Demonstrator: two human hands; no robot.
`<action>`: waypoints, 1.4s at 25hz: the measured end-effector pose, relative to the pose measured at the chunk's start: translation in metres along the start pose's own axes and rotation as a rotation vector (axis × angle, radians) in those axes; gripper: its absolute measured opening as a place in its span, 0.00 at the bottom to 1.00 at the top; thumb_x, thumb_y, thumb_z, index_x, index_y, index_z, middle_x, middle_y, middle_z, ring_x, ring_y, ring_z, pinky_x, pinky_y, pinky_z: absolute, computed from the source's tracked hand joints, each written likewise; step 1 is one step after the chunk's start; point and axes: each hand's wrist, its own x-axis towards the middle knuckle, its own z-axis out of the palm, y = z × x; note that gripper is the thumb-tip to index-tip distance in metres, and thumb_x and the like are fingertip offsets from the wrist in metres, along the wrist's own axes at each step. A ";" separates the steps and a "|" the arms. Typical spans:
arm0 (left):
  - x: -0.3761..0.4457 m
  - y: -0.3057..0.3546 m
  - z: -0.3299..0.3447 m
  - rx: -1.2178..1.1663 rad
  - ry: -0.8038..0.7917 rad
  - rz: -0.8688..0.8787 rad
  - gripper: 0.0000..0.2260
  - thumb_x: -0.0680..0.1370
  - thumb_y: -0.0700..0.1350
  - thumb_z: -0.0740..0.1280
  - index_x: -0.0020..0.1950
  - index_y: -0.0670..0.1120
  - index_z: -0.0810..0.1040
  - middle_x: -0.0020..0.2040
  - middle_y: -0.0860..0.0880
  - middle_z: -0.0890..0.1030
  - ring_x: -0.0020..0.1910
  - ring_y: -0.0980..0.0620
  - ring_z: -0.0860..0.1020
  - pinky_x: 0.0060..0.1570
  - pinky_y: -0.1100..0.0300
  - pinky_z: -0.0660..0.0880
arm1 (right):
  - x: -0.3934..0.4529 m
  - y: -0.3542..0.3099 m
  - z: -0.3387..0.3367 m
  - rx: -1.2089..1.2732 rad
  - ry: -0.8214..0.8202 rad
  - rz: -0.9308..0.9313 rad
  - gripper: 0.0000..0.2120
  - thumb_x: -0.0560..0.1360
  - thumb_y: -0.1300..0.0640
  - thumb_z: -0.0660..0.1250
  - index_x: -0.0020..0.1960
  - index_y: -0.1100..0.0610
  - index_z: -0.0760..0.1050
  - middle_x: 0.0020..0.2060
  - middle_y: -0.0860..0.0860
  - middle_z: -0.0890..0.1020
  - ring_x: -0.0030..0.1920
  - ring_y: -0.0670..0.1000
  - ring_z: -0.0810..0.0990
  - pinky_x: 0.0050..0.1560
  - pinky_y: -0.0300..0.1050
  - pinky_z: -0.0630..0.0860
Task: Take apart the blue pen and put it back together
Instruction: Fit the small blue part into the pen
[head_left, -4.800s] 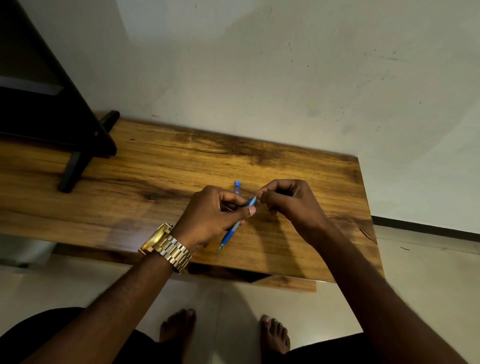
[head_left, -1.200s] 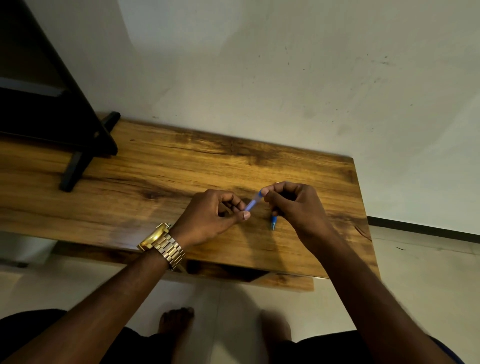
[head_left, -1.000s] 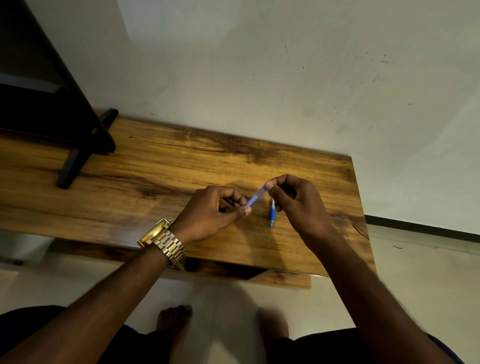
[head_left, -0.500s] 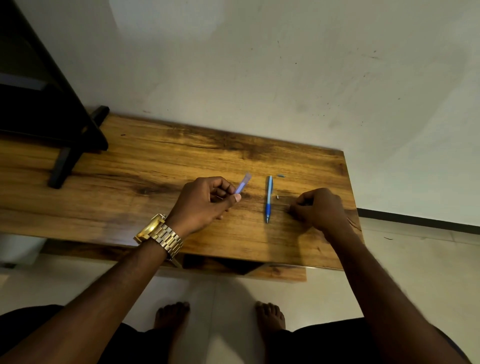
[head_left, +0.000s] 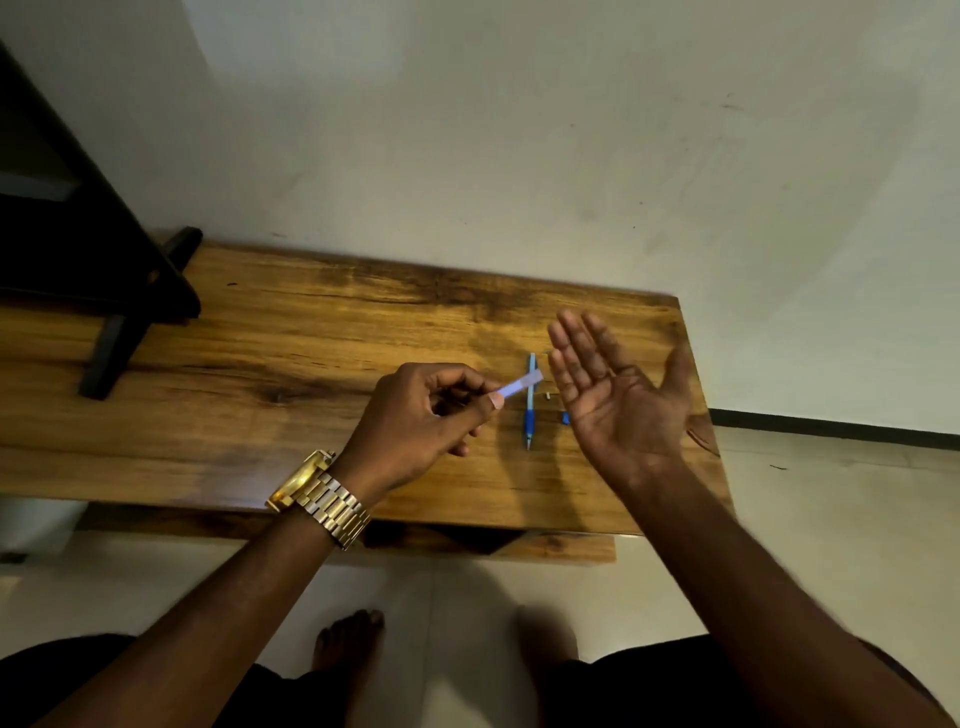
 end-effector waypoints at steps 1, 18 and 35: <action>-0.002 0.004 0.004 -0.005 0.008 0.011 0.06 0.80 0.47 0.77 0.56 0.50 0.90 0.43 0.49 0.89 0.39 0.55 0.87 0.36 0.59 0.84 | 0.000 0.010 0.000 0.060 -0.020 0.015 0.48 0.82 0.25 0.47 0.79 0.65 0.71 0.75 0.64 0.78 0.77 0.63 0.76 0.80 0.57 0.68; -0.012 0.059 0.070 0.428 0.106 0.359 0.10 0.76 0.55 0.73 0.51 0.52 0.90 0.41 0.58 0.87 0.38 0.62 0.83 0.40 0.68 0.78 | -0.004 0.019 -0.029 0.310 -0.258 -0.027 0.54 0.81 0.23 0.49 0.83 0.69 0.61 0.80 0.67 0.68 0.81 0.65 0.66 0.85 0.59 0.56; 0.011 0.034 0.046 0.079 0.176 0.151 0.05 0.81 0.50 0.77 0.55 0.54 0.90 0.44 0.54 0.90 0.38 0.54 0.88 0.37 0.49 0.88 | -0.017 0.015 -0.034 0.274 -0.169 0.018 0.50 0.82 0.25 0.50 0.76 0.69 0.74 0.76 0.65 0.77 0.77 0.62 0.76 0.76 0.57 0.73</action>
